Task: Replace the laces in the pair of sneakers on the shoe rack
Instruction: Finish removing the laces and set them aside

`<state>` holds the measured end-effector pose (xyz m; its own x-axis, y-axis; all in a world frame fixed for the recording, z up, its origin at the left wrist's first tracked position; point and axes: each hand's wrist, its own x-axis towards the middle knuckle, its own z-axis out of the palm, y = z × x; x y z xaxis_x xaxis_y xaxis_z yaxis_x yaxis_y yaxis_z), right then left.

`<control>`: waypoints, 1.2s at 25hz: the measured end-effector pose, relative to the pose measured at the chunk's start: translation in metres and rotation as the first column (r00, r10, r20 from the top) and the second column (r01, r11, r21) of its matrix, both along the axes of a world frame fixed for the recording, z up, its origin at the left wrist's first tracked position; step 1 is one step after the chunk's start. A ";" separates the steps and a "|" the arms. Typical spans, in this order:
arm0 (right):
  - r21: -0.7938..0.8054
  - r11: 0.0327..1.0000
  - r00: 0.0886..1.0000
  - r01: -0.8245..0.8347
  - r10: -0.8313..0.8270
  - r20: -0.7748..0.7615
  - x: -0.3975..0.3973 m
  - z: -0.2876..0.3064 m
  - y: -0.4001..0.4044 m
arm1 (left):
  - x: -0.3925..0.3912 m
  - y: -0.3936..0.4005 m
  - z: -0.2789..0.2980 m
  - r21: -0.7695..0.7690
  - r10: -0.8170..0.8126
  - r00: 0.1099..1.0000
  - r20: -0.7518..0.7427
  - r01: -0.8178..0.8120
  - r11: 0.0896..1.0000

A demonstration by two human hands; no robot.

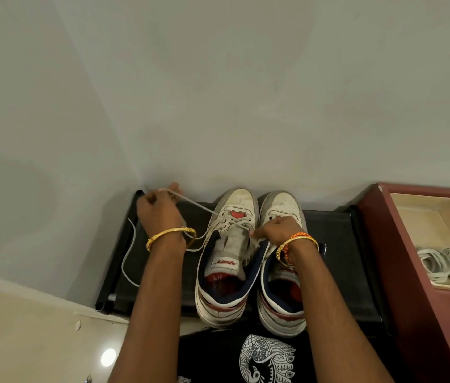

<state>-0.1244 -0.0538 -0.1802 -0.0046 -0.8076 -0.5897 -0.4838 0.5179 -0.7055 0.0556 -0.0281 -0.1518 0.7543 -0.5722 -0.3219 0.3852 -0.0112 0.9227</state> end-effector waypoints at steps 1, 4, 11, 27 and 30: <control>0.001 1.000 1.000 0.002 -0.002 0.002 0.000 0.000 0.000 | 0.001 0.000 0.001 -0.019 0.041 0.993 -0.111 -0.044 0.999; 0.001 1.000 1.000 0.003 -0.003 -0.005 0.000 0.001 0.000 | 0.003 -0.003 0.000 -0.018 0.177 0.975 -0.136 -0.182 0.983; -0.104 0.992 0.990 -0.072 0.059 -0.124 0.003 -0.004 0.000 | 0.021 0.010 0.015 0.129 0.192 0.770 0.609 -0.334 0.934; -0.216 0.801 0.772 -0.558 0.405 -0.490 0.051 -0.020 -0.015 | -0.022 0.021 -0.038 0.779 -0.851 0.333 0.405 0.362 0.512; -0.354 0.841 0.878 -0.410 0.259 -0.402 0.053 -0.027 -0.015 | -0.023 0.024 -0.040 0.748 -0.803 0.370 0.467 0.318 0.582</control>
<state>-0.0715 -0.0688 -0.2071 0.1822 -0.9605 -0.2103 -0.8108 -0.0258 -0.5848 0.0327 -0.0044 -0.1923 0.3784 -0.8973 -0.2271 -0.6662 -0.4344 0.6062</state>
